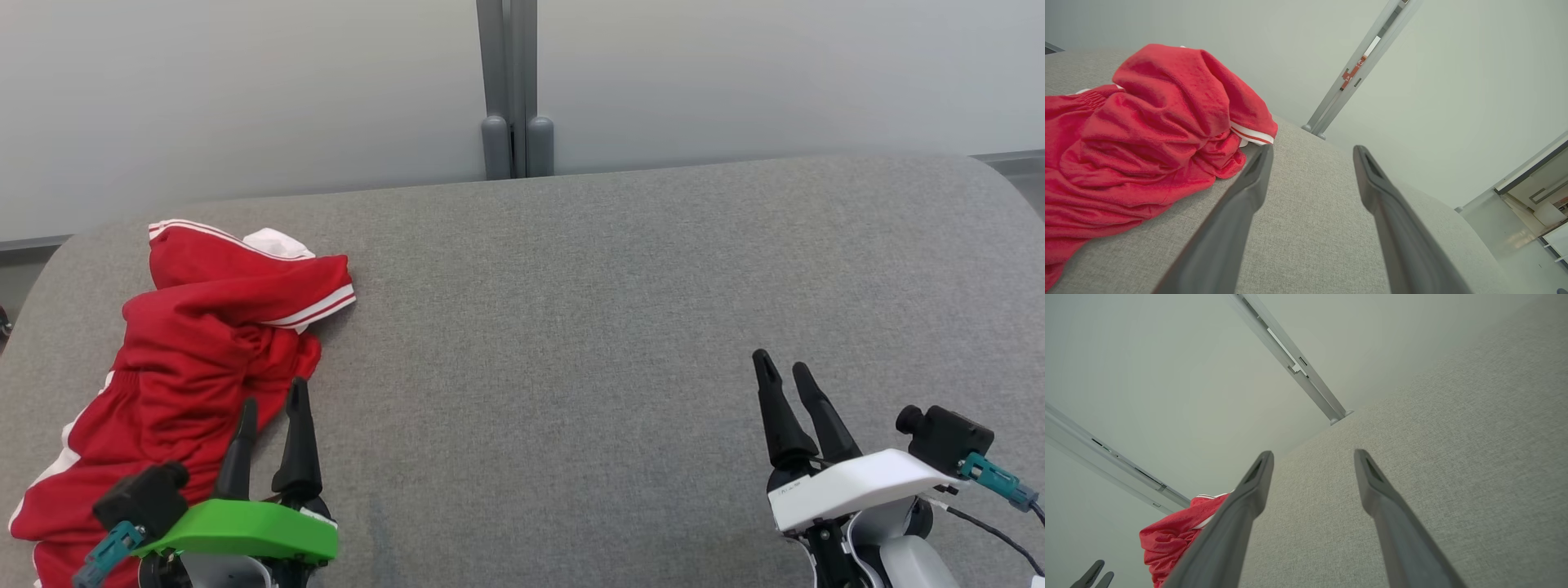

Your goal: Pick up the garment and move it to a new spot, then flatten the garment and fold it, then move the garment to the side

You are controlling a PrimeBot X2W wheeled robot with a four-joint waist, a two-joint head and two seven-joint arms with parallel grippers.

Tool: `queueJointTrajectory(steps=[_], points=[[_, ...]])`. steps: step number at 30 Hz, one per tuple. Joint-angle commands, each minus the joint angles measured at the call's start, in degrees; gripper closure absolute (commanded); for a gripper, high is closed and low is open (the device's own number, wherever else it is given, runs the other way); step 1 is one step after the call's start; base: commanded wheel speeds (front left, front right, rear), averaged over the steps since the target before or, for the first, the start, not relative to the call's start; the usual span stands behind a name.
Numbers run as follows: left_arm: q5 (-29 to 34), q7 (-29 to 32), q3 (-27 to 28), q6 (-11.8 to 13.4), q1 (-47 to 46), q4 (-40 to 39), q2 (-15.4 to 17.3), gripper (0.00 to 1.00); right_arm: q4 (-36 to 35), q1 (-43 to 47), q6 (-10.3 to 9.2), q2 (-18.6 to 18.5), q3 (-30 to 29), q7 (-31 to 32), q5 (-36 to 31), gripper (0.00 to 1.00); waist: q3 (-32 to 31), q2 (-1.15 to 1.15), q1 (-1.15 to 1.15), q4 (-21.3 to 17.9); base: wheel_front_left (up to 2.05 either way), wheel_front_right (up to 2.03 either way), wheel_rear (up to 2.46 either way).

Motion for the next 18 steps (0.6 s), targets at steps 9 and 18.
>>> queueJointTrajectory(steps=[9,18], points=[[6.74,-1.85,-0.3,0.54,0.94,-1.15,0.11,0.0,-1.5,0.25,0.03,-0.33,1.24,-2.01,-6.64,0.0,-0.28,0.0,0.0,-0.36,0.0,0.0,0.0],[11.84,-3.15,-0.95,1.44,1.43,-2.15,0.09,0.0,-2.36,0.92,0.02,-0.35,1.72,-3.29,-11.6,0.0,-0.5,0.0,0.0,-0.41,0.0,0.0,0.0]])
